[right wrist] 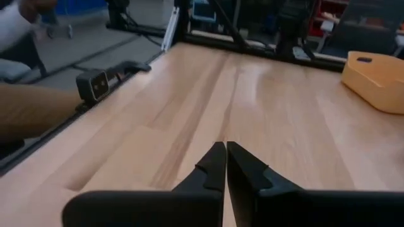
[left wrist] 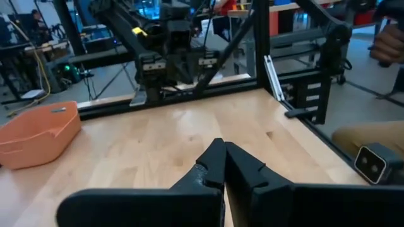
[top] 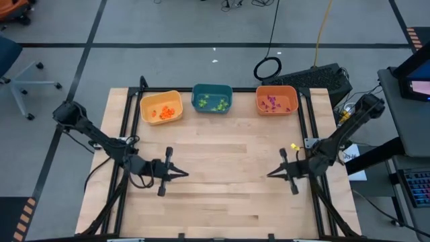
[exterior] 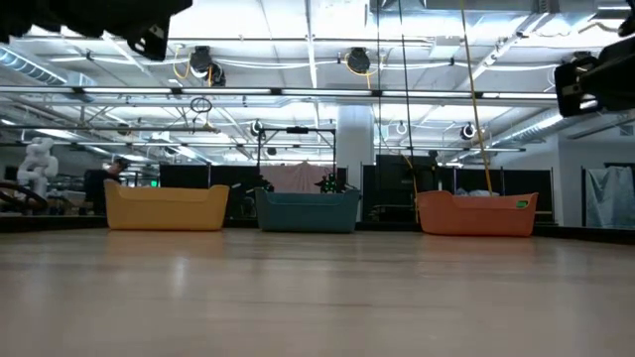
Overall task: Sort Halloween decoration
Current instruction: Return to Home Position
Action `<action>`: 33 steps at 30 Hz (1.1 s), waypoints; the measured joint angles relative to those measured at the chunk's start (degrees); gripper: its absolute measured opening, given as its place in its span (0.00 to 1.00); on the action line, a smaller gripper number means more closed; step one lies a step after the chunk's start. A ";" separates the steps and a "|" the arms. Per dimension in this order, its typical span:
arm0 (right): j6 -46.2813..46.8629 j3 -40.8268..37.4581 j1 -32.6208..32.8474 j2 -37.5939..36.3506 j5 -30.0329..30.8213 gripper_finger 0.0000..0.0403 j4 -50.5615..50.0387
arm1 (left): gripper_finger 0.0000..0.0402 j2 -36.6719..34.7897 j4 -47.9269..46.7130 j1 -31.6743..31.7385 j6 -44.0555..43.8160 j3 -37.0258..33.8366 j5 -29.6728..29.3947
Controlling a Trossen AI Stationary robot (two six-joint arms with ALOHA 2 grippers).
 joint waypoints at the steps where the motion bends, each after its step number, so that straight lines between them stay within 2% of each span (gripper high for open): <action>1: -0.46 -1.07 -0.10 -1.67 -0.15 0.00 0.44 | 0.02 0.00 1.12 0.32 -0.22 -0.80 0.35; 6: -2.22 -4.35 -0.81 -7.85 -3.19 0.00 0.47 | 0.02 0.02 3.93 1.58 -0.30 -3.82 2.79; 11: -4.17 -5.92 -1.14 -12.10 -5.77 0.00 0.17 | 0.02 0.02 6.38 3.83 -0.17 -5.87 8.20; 19: -5.24 -8.61 -1.09 -18.62 -7.35 0.00 0.08 | 0.02 0.02 13.09 7.92 -1.09 -11.35 14.29; 25: -6.26 -8.94 -1.07 -22.56 -9.13 0.00 -1.79 | 0.02 -1.19 13.02 9.41 -1.98 -13.98 16.16; 33: -6.59 -9.05 -1.07 -29.42 -9.18 0.00 -8.04 | 0.02 -8.50 12.85 9.70 -1.98 -18.56 16.25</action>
